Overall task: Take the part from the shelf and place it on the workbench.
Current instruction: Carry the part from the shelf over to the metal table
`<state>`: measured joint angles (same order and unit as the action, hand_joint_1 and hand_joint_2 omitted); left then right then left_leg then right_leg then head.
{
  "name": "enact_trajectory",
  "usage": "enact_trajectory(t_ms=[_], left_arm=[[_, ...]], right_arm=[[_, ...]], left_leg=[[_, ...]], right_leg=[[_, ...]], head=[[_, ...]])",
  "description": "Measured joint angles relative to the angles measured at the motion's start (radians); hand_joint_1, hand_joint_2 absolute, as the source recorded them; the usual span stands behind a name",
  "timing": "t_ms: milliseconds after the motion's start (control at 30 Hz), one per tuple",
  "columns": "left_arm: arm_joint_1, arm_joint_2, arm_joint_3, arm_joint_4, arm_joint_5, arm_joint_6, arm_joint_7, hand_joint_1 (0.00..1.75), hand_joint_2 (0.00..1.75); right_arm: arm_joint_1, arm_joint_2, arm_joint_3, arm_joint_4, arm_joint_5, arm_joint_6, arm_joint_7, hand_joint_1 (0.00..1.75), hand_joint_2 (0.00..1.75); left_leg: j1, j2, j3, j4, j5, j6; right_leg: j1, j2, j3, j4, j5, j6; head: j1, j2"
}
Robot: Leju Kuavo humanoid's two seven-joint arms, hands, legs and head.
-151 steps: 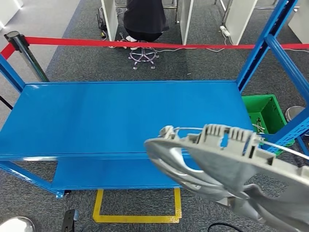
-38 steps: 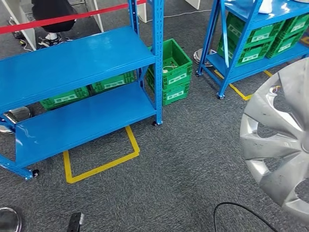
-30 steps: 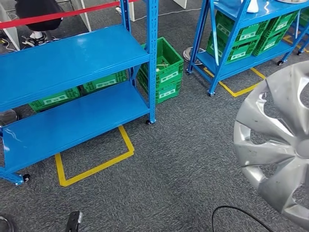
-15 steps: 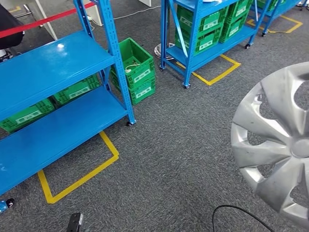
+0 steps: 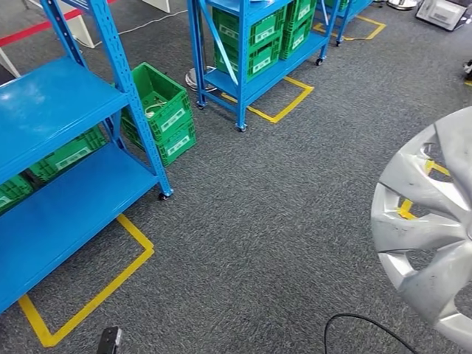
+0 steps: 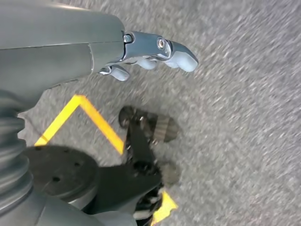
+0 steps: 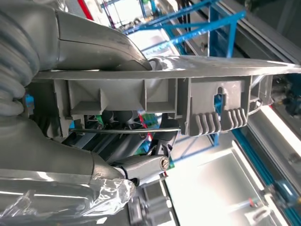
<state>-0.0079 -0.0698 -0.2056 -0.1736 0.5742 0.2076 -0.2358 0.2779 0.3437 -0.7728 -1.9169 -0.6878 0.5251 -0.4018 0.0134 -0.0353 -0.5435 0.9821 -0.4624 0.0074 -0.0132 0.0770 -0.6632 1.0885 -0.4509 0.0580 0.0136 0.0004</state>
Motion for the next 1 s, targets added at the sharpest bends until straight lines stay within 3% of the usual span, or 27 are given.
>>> enact_trajectory(t_ms=[33, 67, 133, 167, 200, 267, 333, 400, 467, 533, 600, 633, 667, 733, 767, 833, 867, 933, 1000], left_arm=[[0.001, 0.002, 0.0, 0.0, 0.003, 0.004, 0.002, 0.0, 1.75], [0.003, 0.003, 0.0, 0.0, 0.012, 0.006, 0.004, 0.0, 1.75], [0.005, 0.003, 0.011, 0.0, 0.059, 0.005, -0.012, 0.0, 1.75], [0.006, 0.002, 0.022, 0.0, 0.082, 0.004, -0.027, 0.0, 1.75], [0.006, 0.0, 0.033, 0.0, 0.097, 0.005, -0.043, 0.0, 1.75], [0.006, 0.001, 0.045, 0.0, 0.09, 0.006, -0.06, 0.0, 1.75], [0.006, 0.004, 0.045, 0.0, 0.076, 0.004, -0.062, 0.0, 1.75], [0.004, 0.006, 0.045, 0.0, 0.068, -0.002, -0.06, 0.0, 1.75], [0.002, 0.008, 0.045, 0.0, 0.066, -0.005, -0.055, 0.0, 1.75], [0.002, 0.009, 0.045, 0.0, 0.058, -0.002, -0.042, 0.0, 1.75], [0.006, 0.012, 0.043, 0.0, 0.048, 0.005, -0.029, 0.0, 1.75], [0.008, 0.015, 0.042, 0.0, 0.046, 0.007, -0.025, 0.0, 1.75], [0.008, 0.018, 0.041, 0.0, 0.045, 0.006, -0.024, 0.0, 1.75], [0.008, 0.025, 0.039, 0.0, 0.042, 0.0, -0.025, 0.0, 1.75], [0.008, 0.028, 0.039, 0.0, 0.039, -0.002, -0.027, 0.0, 1.75], [0.007, 0.031, 0.038, 0.0, 0.033, -0.003, -0.028, 0.0, 1.75], [0.006, 0.032, 0.037, 0.001, 0.031, -0.002, -0.029, 0.0, 1.75], [0.002, 0.031, 0.035, 0.001, 0.03, 0.002, -0.029, 0.0, 1.75], [0.001, 0.031, 0.033, 0.001, 0.031, 0.008, -0.026, 0.0, 1.75]], right_arm=[[-0.001, 0.0, 0.0, 0.0, -0.004, -0.004, -0.002, 1.75, 1.75], [-0.002, 0.0, 0.001, 0.0, -0.009, -0.008, -0.004, 1.75, 1.75], [0.0, 0.0, 0.002, -0.001, -0.025, -0.021, -0.012, 1.75, 1.75], [0.003, 0.0, 0.003, -0.003, -0.031, -0.027, -0.016, 1.75, 1.75], [0.006, 0.0, 0.003, -0.006, -0.036, -0.032, -0.019, 1.75, 1.75], [0.01, 0.0, 0.004, -0.01, -0.04, -0.036, -0.02, 1.75, 1.75], [0.01, 0.0, 0.006, -0.01, -0.04, -0.036, -0.022, 1.75, 1.75], [0.013, 0.0, 0.007, -0.007, -0.037, -0.032, -0.027, 1.75, 1.75], [0.019, 0.001, 0.007, -0.003, -0.034, -0.026, -0.036, 1.75, 1.75], [0.024, 0.001, 0.007, 0.002, -0.028, -0.015, -0.051, 1.75, 1.75], [0.026, 0.001, 0.006, 0.011, -0.023, -0.006, -0.066, 1.75, 1.75], [0.026, 0.001, 0.006, 0.016, -0.023, -0.004, -0.07, 1.75, 1.75], [0.026, 0.001, 0.004, 0.022, -0.024, -0.001, -0.072, 1.75, 1.75], [0.022, 0.001, -0.003, 0.037, -0.027, 0.011, -0.07, 1.75, 1.75], [0.018, 0.001, -0.008, 0.044, -0.027, 0.02, -0.068, 1.75, 1.75], [0.009, 0.001, -0.015, 0.055, -0.026, 0.036, -0.061, 1.75, 1.75], [0.006, 0.001, -0.019, 0.059, -0.024, 0.041, -0.058, 1.75, 1.75], [0.005, 0.001, -0.025, 0.067, -0.021, 0.044, -0.053, 1.75, 1.75], [0.004, 0.001, -0.029, 0.073, -0.019, 0.043, -0.05, 1.75, 1.75]], left_leg=[[-0.002, 0.013, 0.001, 0.0, 0.0, 0.003], [-0.004, 0.027, 0.001, 0.0, -0.001, 0.005], [-0.006, 0.055, 0.002, 0.0, -0.003, 0.005], [-0.005, 0.068, 0.003, 0.001, -0.004, 0.004], [-0.005, 0.08, 0.006, 0.001, -0.006, 0.001], [-0.008, 0.101, 0.014, 0.002, -0.012, -0.008], [-0.014, 0.119, 0.019, 0.003, -0.017, -0.018], [-0.015, 0.136, 0.022, 0.001, -0.019, -0.029], [-0.012, 0.119, 0.017, 0.016, -0.036, -0.041], [-0.01, 0.072, -0.024, 0.105, -0.092, -0.046], [-0.01, 0.047, -0.09, 0.236, -0.148, -0.046], [-0.01, 0.044, -0.111, 0.273, -0.153, -0.046], [-0.011, 0.042, -0.117, 0.277, -0.138, -0.044], [-0.01, 0.024, -0.079, 0.184, -0.066, -0.039], [-0.009, -0.002, -0.049, 0.117, -0.033, -0.035], [-0.005, -0.042, -0.01, 0.028, -0.006, -0.029], [-0.006, -0.049, -0.005, 0.013, -0.008, -0.025], [-0.005, -0.027, -0.002, 0.007, -0.006, -0.015], [-0.003, -0.002, 0.0, 0.003, -0.002, -0.002]], right_leg=[[0.001, -0.037, -0.027, 0.06, -0.032, 0.004], [0.0, -0.057, -0.057, 0.128, -0.064, 0.008], [-0.001, -0.07, -0.09, 0.209, -0.09, 0.011], [-0.001, -0.073, -0.079, 0.196, -0.077, 0.011], [-0.001, -0.08, -0.048, 0.146, -0.05, 0.011], [0.002, -0.116, 0.032, 0.013, -0.002, 0.006], [0.007, -0.136, 0.069, -0.053, 0.012, -0.007], [0.011, -0.117, 0.064, -0.056, 0.012, -0.023], [0.008, -0.096, 0.061, -0.06, 0.016, -0.036], [0.005, -0.076, 0.06, -0.063, 0.02, -0.045], [0.005, -0.052, 0.056, -0.063, 0.022, -0.05], [0.005, -0.038, 0.056, -0.063, 0.023, -0.051], [0.006, -0.024, 0.056, -0.063, 0.023, -0.051], [0.004, 0.005, 0.056, -0.063, 0.025, -0.048], [0.005, 0.019, 0.055, -0.061, 0.027, -0.045], [0.004, 0.043, 0.047, -0.057, 0.03, -0.035], [0.003, 0.055, 0.042, -0.057, 0.032, -0.028], [-0.001, 0.065, 0.032, -0.059, 0.037, -0.016], [0.001, 0.016, 0.008, -0.017, 0.012, -0.007]], head=[[0.004, 0.0], [0.006, 0.0], [0.007, 0.0], [0.008, 0.0], [0.008, 0.0], [0.008, 0.0], [0.007, 0.0], [0.006, 0.0], [0.005, 0.0], [0.001, 0.0], [-0.001, 0.0], [-0.001, 0.0], [-0.001, 0.0], [-0.001, 0.0], [-0.001, 0.0], [0.0, 0.0], [0.0, 0.0], [0.0, 0.0], [0.005, 0.0]])
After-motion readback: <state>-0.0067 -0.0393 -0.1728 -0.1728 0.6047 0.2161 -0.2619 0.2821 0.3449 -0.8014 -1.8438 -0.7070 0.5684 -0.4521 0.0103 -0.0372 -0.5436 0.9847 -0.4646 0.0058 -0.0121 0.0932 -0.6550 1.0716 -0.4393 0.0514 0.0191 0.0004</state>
